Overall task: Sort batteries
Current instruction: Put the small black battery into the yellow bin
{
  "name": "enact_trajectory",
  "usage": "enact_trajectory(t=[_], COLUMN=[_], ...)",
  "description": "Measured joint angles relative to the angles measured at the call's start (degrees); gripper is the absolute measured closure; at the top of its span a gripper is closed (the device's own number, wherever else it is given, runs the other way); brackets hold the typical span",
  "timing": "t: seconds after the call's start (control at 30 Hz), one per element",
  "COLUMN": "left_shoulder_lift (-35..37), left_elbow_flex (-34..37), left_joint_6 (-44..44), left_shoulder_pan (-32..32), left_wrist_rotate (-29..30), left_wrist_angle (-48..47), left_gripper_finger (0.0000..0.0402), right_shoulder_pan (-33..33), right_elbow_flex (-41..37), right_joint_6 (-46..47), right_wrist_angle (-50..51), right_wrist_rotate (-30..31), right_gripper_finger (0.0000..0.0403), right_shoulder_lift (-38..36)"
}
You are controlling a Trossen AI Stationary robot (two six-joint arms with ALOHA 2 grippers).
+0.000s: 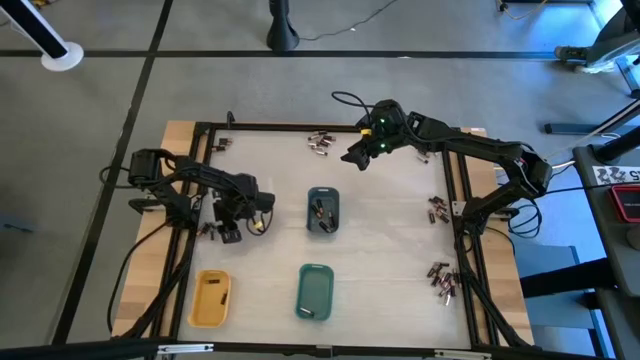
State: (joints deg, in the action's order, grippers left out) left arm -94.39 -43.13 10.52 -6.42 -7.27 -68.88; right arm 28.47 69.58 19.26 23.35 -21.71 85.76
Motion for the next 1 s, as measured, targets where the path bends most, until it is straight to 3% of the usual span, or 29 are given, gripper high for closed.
enact_trajectory(t=[0.2,0.7,1.0], left_shoulder_lift=[0.0,-2.53,-6.75], left_elbow_flex=[0.58,1.48,2.02], left_joint_6=[-1.03,-5.01,-4.72], left_shoulder_pan=[1.67,6.72,7.98], left_wrist_rotate=[1.14,2.71,2.96], left_wrist_angle=[-0.15,1.88,2.01], left_gripper_finger=[0.0224,0.0226,0.0269], right_shoulder_pan=[-0.49,-4.24,-4.24], right_elbow_flex=[0.0,0.0,0.0], right_joint_6=[0.27,0.01,0.01], right_wrist_angle=[0.83,0.76,0.79], right_wrist_rotate=[-1.77,1.8,1.63], right_gripper_finger=[0.0149,0.0149,0.0149], right_shoulder_lift=[0.0,0.0,0.0])
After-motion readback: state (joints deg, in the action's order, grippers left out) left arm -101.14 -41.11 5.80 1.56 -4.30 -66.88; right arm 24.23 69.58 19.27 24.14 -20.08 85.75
